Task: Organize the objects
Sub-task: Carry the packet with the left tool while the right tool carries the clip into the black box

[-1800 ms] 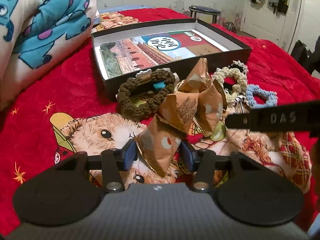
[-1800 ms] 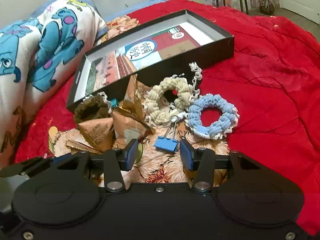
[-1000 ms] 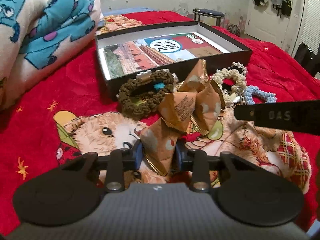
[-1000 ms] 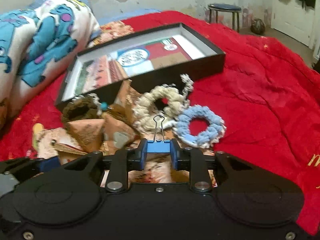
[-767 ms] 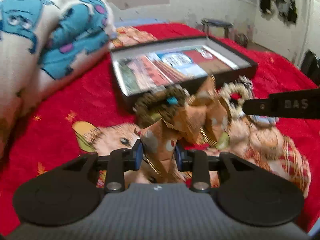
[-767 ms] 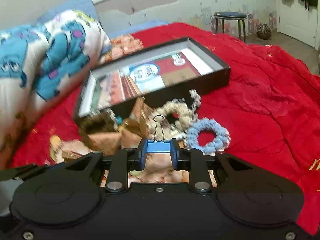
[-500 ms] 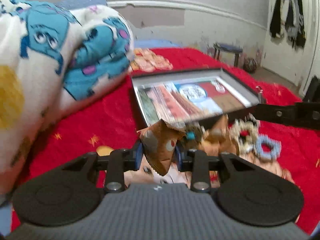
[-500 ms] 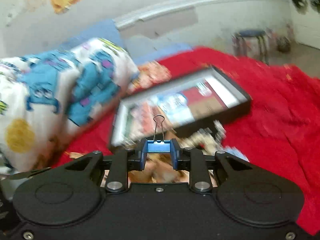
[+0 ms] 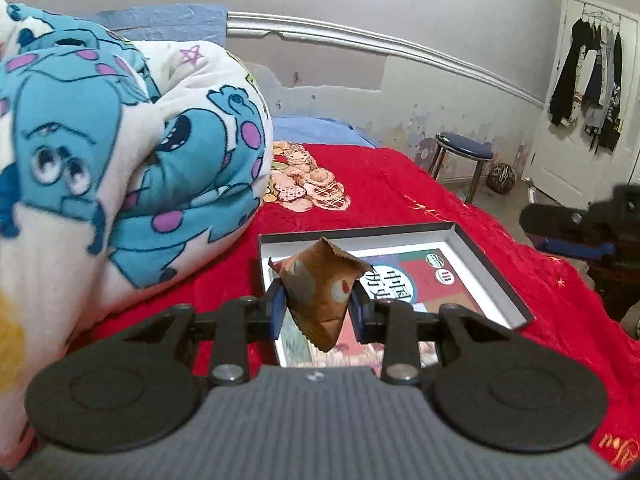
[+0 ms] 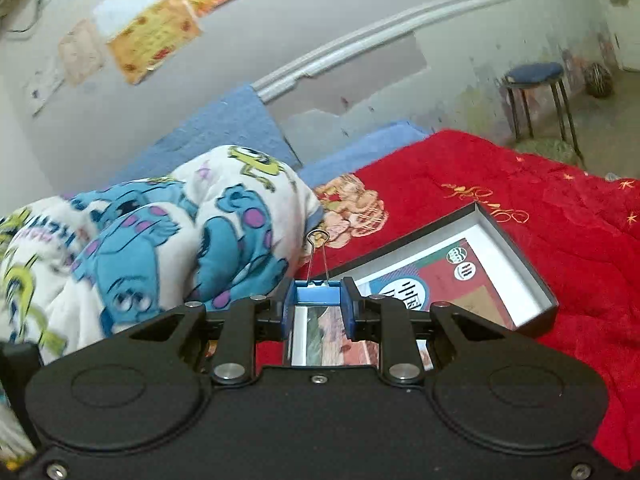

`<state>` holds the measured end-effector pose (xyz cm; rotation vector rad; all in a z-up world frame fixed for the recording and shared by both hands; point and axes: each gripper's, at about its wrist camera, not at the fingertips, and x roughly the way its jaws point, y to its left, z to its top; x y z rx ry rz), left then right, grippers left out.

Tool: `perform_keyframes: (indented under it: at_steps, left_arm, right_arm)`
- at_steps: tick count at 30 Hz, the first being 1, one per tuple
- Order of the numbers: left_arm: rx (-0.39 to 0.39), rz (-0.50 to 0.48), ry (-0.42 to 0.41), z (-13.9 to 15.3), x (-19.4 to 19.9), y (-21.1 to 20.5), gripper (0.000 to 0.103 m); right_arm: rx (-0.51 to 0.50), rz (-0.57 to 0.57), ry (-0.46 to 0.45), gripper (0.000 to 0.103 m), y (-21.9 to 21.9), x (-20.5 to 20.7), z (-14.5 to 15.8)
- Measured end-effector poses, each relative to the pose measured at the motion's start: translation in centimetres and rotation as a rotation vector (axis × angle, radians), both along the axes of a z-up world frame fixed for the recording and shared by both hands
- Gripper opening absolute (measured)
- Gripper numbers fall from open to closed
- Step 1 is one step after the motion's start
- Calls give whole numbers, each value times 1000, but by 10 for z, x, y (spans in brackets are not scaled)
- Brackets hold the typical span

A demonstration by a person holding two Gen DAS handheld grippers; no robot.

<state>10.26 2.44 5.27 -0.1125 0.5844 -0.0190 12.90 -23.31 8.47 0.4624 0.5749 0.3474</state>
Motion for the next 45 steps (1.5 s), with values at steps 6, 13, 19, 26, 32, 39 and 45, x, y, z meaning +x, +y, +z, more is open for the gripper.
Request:
perform_keyframes:
  at_steps: [6, 13, 19, 26, 32, 39, 45]
  left_arm:
    - [-16, -45, 58, -30, 28, -7, 37]
    - [105, -37, 142, -73, 45, -24, 37]
    - [103, -51, 192, -85, 52, -30, 37]
    - [84, -60, 244, -95, 55, -35, 38]
    - [77, -67, 255, -99, 57, -36, 38]
    - [64, -66, 260, -100, 58, -34, 38]
    - [9, -62, 265, -102, 59, -28, 39]
  right_arm:
    - [-38, 72, 109, 23, 16, 52, -36]
    - [107, 72, 279, 23, 11, 75, -98]
    - [47, 75, 304, 23, 13, 82, -122]
    - [-23, 111, 322, 23, 29, 83, -130]
    - [-49, 121, 341, 23, 36, 85, -133]
    - [-68, 138, 359, 23, 41, 87, -134]
    - [-86, 122, 382, 23, 40, 89, -138]
